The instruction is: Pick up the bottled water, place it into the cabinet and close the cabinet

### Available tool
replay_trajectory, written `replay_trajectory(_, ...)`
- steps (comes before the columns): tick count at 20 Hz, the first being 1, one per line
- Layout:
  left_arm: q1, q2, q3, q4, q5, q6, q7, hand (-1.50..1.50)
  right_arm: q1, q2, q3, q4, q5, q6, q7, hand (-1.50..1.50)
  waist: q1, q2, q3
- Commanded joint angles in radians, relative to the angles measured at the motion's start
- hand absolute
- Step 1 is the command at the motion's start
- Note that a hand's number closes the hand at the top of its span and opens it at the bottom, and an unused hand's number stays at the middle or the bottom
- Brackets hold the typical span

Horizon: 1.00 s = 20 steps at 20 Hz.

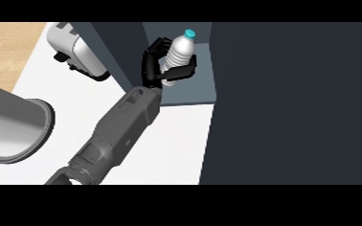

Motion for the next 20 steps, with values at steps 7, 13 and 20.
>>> replay_trajectory(7, -0.094, 0.000, 0.019, 0.189, -0.002, 0.054, -0.084, 1.50, 0.053, -0.019, -0.007, -0.084, -0.040, 0.035, -0.023, -1.50, -0.029, 0.007, 0.000)
replay_trajectory(13, -0.191, 0.000, 0.042, 0.288, -0.030, 0.015, -0.052, -1.50, 0.028, -0.038, -0.052, -0.102, -0.066, 0.057, 0.022, -1.50, -0.020, 0.012, -0.001)
replay_trajectory(20, -0.217, 0.000, 0.086, 0.302, -0.005, -0.024, -0.065, -1.50, 0.032, -0.006, -0.034, -0.065, -0.058, 0.057, -0.011, -1.50, -0.022, 0.012, -0.001)
